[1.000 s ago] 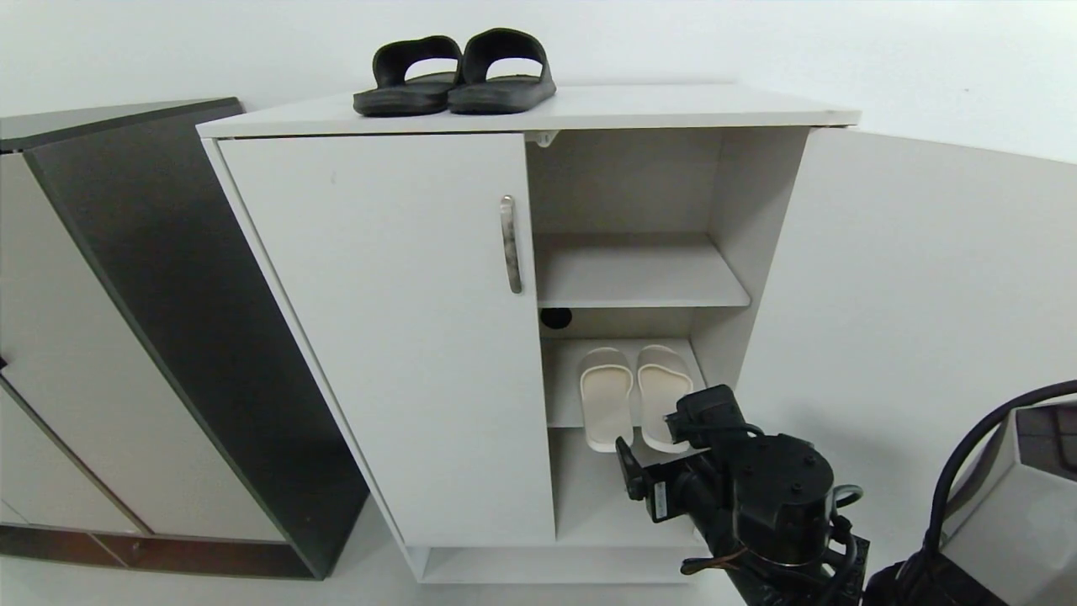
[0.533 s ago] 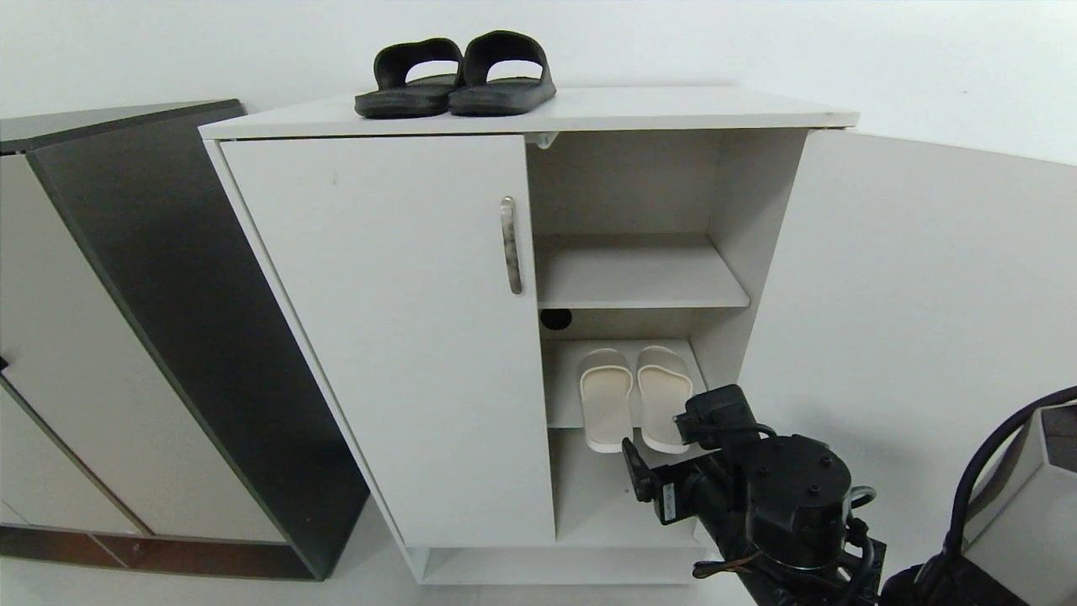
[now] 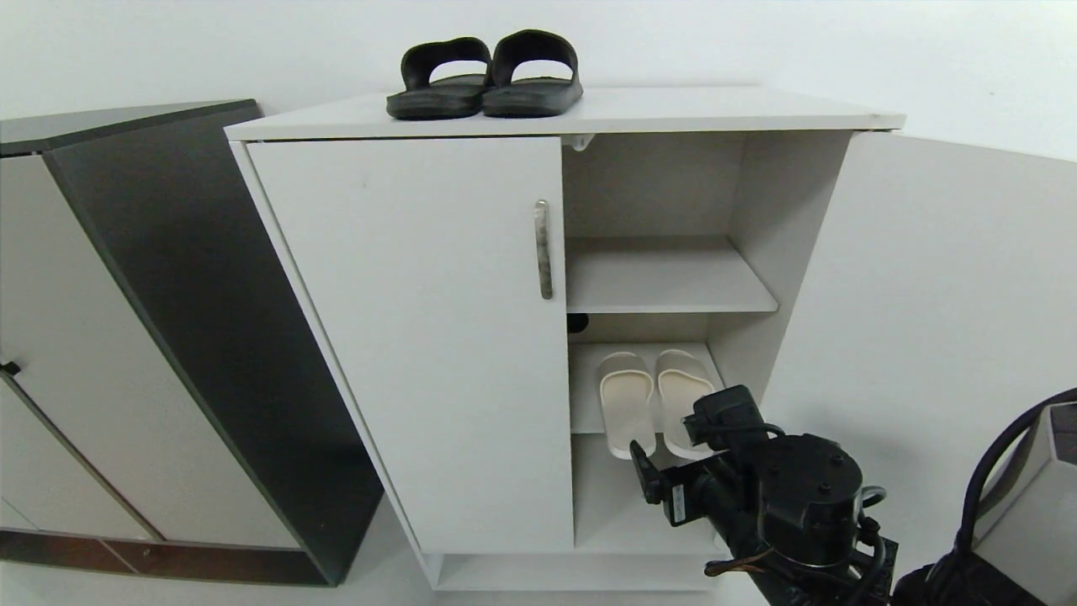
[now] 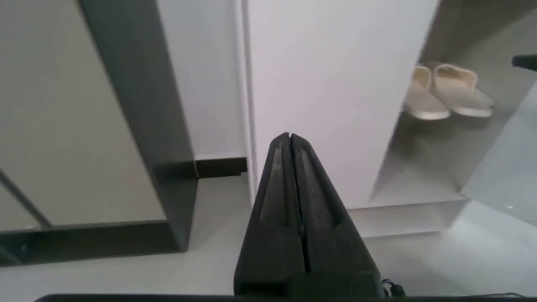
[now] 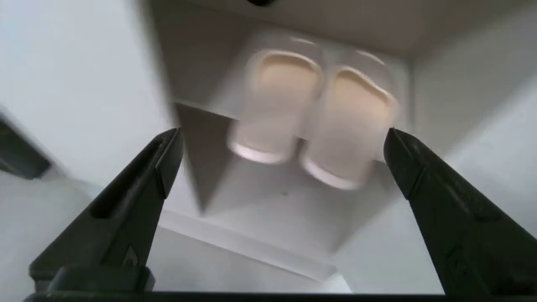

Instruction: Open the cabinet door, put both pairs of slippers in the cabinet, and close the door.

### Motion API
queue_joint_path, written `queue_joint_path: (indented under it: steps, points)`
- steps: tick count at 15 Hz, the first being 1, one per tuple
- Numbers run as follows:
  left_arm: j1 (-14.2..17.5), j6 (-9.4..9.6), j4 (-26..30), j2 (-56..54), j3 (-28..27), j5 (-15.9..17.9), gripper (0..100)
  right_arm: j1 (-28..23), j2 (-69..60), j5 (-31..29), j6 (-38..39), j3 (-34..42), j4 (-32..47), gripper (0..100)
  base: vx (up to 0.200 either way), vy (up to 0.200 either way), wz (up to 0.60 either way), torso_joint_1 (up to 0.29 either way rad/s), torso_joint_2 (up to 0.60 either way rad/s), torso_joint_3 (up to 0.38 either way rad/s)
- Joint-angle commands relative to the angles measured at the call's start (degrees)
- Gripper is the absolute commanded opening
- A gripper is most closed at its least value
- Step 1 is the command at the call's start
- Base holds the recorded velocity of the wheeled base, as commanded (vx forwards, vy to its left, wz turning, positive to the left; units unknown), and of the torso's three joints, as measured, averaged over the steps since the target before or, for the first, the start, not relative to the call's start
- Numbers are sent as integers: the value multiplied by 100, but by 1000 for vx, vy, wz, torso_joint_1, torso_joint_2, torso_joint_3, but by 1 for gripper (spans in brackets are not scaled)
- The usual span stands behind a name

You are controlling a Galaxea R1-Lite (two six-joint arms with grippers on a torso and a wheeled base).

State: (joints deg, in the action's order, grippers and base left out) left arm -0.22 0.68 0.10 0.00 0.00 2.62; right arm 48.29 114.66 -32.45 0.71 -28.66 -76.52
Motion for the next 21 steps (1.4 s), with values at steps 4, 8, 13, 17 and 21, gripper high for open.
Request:
queue_joint_path:
  steps: [4,8,13,17,21]
  points:
    - [4,11,-1,9,0,2,0,-56,47,37,-36,45,-12,100,0,200,0,1,1,4]
    - [4,11,-1,9,0,2,0,-39,74,230,-44,185,-117,100,0,200,0,4,4,2]
    - [4,11,-1,9,0,2,0,-39,126,230,-132,221,-232,100,0,40,0,0,0,0]
    - [4,2,8,0,0,2,0,-39,293,327,-220,229,-425,100,0,0,0,0,0,0]
    - [4,2,-1,0,0,2,0,58,214,327,-343,308,-662,100,0,0,0,1,-29,-26]
